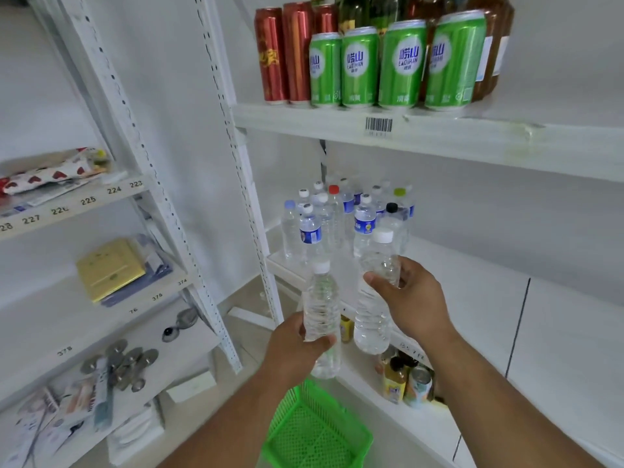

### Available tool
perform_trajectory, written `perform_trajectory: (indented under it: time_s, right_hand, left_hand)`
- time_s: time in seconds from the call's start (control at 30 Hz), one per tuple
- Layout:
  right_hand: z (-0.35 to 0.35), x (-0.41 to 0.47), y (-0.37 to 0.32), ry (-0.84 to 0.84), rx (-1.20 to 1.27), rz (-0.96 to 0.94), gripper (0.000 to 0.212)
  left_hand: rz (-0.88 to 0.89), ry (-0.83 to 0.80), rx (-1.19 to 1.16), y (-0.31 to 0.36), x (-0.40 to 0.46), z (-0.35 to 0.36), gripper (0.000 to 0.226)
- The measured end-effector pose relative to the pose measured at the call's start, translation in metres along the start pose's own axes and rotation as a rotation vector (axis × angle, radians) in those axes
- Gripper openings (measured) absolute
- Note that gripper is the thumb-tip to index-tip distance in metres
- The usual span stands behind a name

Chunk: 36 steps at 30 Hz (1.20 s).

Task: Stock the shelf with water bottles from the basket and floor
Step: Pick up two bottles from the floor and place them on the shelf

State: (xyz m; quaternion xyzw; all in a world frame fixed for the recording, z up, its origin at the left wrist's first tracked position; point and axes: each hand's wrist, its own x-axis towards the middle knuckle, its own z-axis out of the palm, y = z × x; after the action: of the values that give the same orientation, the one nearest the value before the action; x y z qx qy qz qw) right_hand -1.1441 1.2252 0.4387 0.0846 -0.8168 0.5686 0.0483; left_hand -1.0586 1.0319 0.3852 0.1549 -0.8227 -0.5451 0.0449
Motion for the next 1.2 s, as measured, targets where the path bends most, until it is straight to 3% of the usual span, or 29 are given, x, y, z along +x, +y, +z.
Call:
perform_trajectory:
  time_s: [0.43,0.6,0.83,1.03,1.2]
  right_hand:
    - [0.037,0.072,0.015,0.236,-0.070,0.126,0.048]
    - [0.062,0.096,0.004,0.330,-0.073,0.163,0.032]
    - [0.089,0.124,0.014,0.462,-0.134,0.250,0.033]
    - [0.092,0.146,0.022,0.474,-0.174,0.287,0.023]
    - [0.094,0.169,0.038,0.481,-0.162,0.305,0.027]
  left_hand:
    - [0.082,-0.164,-0.001,0.006,0.140,-0.004,0.025]
    - [0.117,-0.290,0.044,-0.007,0.203,-0.013,0.033]
    - [0.174,-0.423,0.023,-0.010,0.262,-0.010,0.033]
    - [0.172,-0.455,0.005,-0.007,0.297,0.010,0.033]
    - [0.158,-0.460,0.000,-0.002,0.322,0.030,0.037]
